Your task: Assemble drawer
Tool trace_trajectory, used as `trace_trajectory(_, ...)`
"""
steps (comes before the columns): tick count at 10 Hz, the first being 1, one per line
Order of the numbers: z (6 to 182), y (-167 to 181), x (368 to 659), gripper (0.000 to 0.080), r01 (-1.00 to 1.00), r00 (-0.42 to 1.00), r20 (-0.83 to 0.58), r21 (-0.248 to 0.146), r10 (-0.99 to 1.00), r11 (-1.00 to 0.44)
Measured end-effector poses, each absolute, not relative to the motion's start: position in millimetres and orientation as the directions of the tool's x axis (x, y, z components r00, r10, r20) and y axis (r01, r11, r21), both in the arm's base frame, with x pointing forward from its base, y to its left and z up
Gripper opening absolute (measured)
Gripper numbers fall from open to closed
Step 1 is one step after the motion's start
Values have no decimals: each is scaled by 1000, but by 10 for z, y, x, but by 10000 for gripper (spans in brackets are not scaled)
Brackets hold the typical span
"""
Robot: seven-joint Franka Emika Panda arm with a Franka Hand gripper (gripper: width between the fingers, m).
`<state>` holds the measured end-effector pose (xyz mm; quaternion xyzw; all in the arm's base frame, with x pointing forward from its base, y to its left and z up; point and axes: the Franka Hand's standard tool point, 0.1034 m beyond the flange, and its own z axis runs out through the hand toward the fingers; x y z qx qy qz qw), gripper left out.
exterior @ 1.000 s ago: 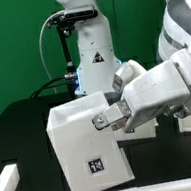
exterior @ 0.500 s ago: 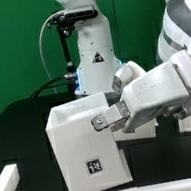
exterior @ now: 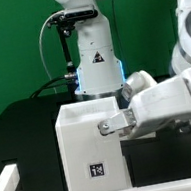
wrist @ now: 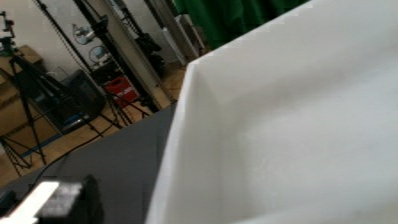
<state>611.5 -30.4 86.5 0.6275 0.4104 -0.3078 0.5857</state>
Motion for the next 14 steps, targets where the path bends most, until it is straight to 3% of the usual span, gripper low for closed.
trace_trajectory(5,854,-37,6189,649,867,484,-856,497,184,36)
trace_trajectory(10,853,308,6267,649,855,442,-715,519,541,-13)
trace_trajectory(12,1024,343,6291,649,850,417,-634,526,651,-31)
trace_trajectory(14,1374,275,6310,649,849,385,-556,527,737,-46)
